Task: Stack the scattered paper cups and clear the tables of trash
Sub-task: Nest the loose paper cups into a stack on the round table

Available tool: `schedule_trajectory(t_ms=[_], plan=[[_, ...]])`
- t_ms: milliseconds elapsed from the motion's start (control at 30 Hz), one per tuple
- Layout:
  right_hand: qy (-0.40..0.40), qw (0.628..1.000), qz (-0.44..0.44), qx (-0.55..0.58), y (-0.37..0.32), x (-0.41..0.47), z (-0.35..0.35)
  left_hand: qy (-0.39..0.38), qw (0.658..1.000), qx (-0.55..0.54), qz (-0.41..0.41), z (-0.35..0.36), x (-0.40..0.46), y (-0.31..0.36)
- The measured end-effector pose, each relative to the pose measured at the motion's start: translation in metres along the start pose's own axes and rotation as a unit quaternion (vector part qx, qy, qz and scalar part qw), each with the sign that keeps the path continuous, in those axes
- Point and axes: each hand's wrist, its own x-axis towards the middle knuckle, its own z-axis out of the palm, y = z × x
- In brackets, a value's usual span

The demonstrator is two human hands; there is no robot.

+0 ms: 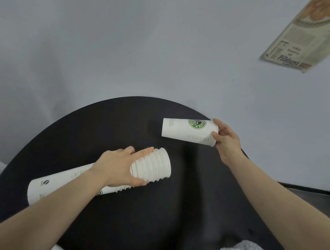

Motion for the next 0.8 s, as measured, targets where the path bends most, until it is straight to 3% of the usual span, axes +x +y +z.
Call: schedule_trajectory(t_ms=[267, 800], plan=[[-0.016, 0.999, -0.035, 0.003, -0.031, -0.080, -0.050, 0.009, 0.998, -0.046, 0.037, -0.033, -0.021, -0.001], [-0.096, 0.990, -0.098, -0.025, -0.073, -0.207, -0.006, 0.057, 0.990, -0.097, 0.084, -0.098, -0.107, -0.002]])
